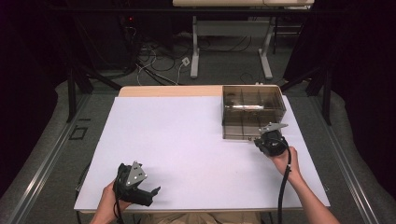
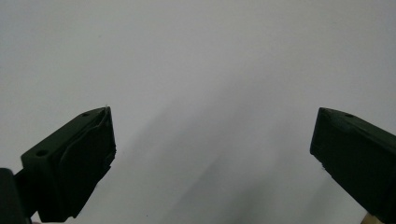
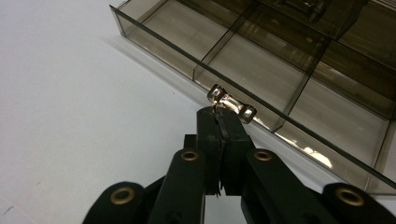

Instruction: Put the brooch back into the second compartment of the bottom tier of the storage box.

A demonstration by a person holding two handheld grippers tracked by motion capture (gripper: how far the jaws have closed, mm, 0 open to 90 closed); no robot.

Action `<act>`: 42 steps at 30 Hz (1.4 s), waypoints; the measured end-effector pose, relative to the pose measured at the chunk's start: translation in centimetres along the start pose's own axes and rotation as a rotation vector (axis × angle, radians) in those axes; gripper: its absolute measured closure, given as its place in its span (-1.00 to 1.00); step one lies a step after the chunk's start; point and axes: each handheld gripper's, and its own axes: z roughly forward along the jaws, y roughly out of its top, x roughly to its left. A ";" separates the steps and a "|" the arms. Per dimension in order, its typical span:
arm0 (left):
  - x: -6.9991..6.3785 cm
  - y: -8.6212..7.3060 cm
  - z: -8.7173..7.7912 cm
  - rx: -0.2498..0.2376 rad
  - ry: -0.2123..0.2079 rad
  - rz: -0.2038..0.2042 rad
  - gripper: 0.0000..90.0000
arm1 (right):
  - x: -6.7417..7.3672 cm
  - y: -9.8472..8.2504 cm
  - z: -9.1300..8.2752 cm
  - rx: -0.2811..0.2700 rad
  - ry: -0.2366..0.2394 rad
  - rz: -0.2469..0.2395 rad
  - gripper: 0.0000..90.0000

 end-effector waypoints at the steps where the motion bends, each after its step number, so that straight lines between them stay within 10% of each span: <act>1: 0.0 0.0 0.0 0.000 0.000 0.000 -1.00 | 0.0 0.0 0.0 -0.001 -0.002 -0.001 0.98; 42: 0.0 0.1 0.1 0.015 -0.014 0.003 -1.00 | -1.0 0.8 0.2 -0.055 -0.094 -0.010 0.98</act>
